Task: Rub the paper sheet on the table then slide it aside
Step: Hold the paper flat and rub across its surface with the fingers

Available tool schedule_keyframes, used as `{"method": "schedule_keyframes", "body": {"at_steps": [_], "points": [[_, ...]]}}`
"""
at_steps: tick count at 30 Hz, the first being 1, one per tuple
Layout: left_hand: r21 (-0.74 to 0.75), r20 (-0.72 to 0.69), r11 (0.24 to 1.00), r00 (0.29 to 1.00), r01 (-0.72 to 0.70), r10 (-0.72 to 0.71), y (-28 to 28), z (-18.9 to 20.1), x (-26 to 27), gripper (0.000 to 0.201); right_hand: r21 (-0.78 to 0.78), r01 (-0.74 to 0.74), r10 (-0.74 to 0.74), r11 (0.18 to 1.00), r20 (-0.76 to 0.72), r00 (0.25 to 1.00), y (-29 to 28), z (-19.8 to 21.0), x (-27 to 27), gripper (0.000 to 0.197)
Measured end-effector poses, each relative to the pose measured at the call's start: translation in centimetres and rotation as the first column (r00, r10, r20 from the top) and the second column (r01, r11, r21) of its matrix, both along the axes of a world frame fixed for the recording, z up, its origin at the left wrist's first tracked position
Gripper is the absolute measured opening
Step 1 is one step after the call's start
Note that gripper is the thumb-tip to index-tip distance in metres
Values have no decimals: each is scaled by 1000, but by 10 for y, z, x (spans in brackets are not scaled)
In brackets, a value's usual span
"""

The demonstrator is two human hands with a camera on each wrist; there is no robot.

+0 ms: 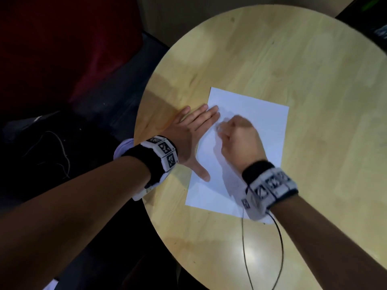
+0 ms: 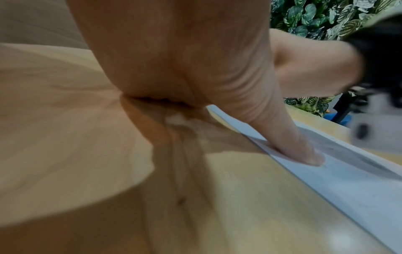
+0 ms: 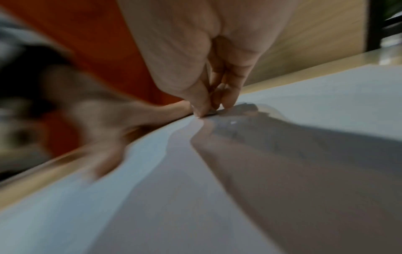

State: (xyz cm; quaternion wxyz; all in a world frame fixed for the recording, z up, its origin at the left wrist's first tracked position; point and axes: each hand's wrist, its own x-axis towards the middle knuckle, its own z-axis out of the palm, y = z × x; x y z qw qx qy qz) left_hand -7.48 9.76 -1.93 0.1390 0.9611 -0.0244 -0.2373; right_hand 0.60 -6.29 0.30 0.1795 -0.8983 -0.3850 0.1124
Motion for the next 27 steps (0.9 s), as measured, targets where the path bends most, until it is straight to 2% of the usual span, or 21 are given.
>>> {"method": "schedule_keyframes", "body": {"at_steps": [3, 5, 7, 10, 11, 14, 17, 19, 22, 24, 27], "points": [[4, 40, 1000, 999, -5, 5, 0, -1, -2, 163, 21, -173, 174, 985, -111, 979, -35, 7, -55, 13], [11, 38, 1000, 999, -2, 2, 1, -1, -2, 163, 49, -248, 253, 967, -158, 954, -41, 14, -57, 13], [-1, 17, 1000, 1000, 3, -3, 1, 0, 0, 164, 83, -234, 243, 969, -117, 963, -24, 10, -29, 9], [-4, 2, 1000, 1000, 8, -8, 0, 0, 1, 165, 65, -60, 60, 996, -6, 998, 4, 1, 9, 9], [-4, 3, 1000, 1000, 9, -9, -1, 0, 1, 165, 69, -44, 44, 997, 0, 999, 5, -2, 8, 10], [-11, 8, 1000, 1000, 3, -3, 0, -1, -1, 164, 85, -177, 183, 981, -71, 981, -15, 1, -32, 19], [-16, 11, 1000, 1000, -1, 1, 1, 0, -1, 163, 72, -301, 309, 951, -181, 934, -28, 13, -49, 14], [-11, -1, 1000, 1000, 7, -7, 0, 1, 0, 164, 62, -249, 256, 966, -154, 954, -14, 8, -22, 11], [9, -4, 1000, 1000, 15, -15, 0, 2, 1, 164, 50, -65, 67, 997, -38, 997, 2, -1, 14, 12], [10, -5, 1000, 1000, 15, -15, 0, 3, 1, 164, 77, -42, 42, 996, -5, 999, -6, -1, 2, 13], [-8, 23, 1000, 1000, -2, 2, 0, 0, -1, 164, 115, -80, 95, 990, -133, 987, -40, 11, -47, 10]]}}
